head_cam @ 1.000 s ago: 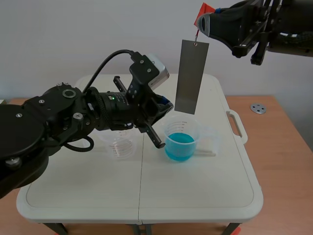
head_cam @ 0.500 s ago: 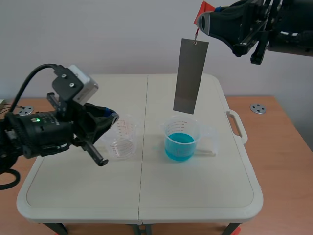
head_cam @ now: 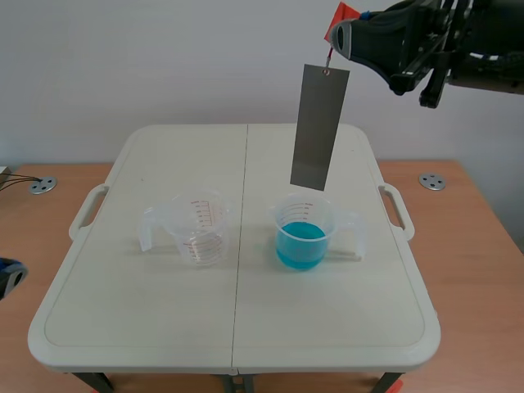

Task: Hold the metal plate by the orange handle, dip it into the blue solution, take it out and point at it, then put the plate back in the beaker on the left.
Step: 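Point at the plate with the left hand, then lower the plate into the blue solution, then hold the plate still in the solution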

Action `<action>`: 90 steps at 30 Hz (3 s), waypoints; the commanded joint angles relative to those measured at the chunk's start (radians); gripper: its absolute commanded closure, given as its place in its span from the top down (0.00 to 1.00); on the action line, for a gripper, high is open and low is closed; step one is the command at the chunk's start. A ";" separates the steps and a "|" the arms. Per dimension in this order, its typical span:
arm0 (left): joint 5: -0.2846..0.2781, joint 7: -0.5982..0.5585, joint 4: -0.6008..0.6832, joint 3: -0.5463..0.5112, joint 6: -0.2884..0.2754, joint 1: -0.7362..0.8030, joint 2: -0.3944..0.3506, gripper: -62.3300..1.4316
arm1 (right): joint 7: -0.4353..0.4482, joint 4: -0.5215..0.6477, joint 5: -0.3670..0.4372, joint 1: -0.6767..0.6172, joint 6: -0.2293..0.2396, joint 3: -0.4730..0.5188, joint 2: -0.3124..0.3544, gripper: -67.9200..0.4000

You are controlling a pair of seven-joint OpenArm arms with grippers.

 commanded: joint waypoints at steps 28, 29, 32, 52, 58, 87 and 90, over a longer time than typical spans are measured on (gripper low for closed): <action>0.013 -0.177 -0.145 -0.061 -0.002 0.518 0.190 0.05 | 0.041 -0.004 -0.116 -0.002 0.008 0.014 -0.037 0.03; 0.016 -0.177 -0.149 -0.052 -0.002 0.518 0.196 0.05 | 0.046 -0.008 -0.117 -0.003 0.008 0.014 -0.037 0.03; 0.040 -0.176 -0.166 -0.023 -0.002 0.518 0.222 0.05 | 0.046 -0.030 -0.118 -0.002 0.008 0.013 -0.048 0.03; 0.145 -0.165 -0.191 0.057 -0.001 0.506 0.298 0.05 | 0.113 -0.257 -0.291 -0.002 0.008 -0.007 -0.183 0.03; 0.145 -0.165 -0.191 0.057 -0.002 0.506 0.298 0.05 | 0.133 -0.333 -0.339 -0.002 0.008 -0.007 -0.226 0.03; 0.144 -0.113 -0.191 0.057 -0.010 0.479 0.298 0.05 | 0.133 -0.416 -0.406 -0.002 0.008 -0.007 -0.255 0.03; 0.144 -0.113 -0.191 0.057 -0.010 0.479 0.298 0.05 | 0.133 -0.416 -0.406 -0.002 0.008 -0.007 -0.255 0.03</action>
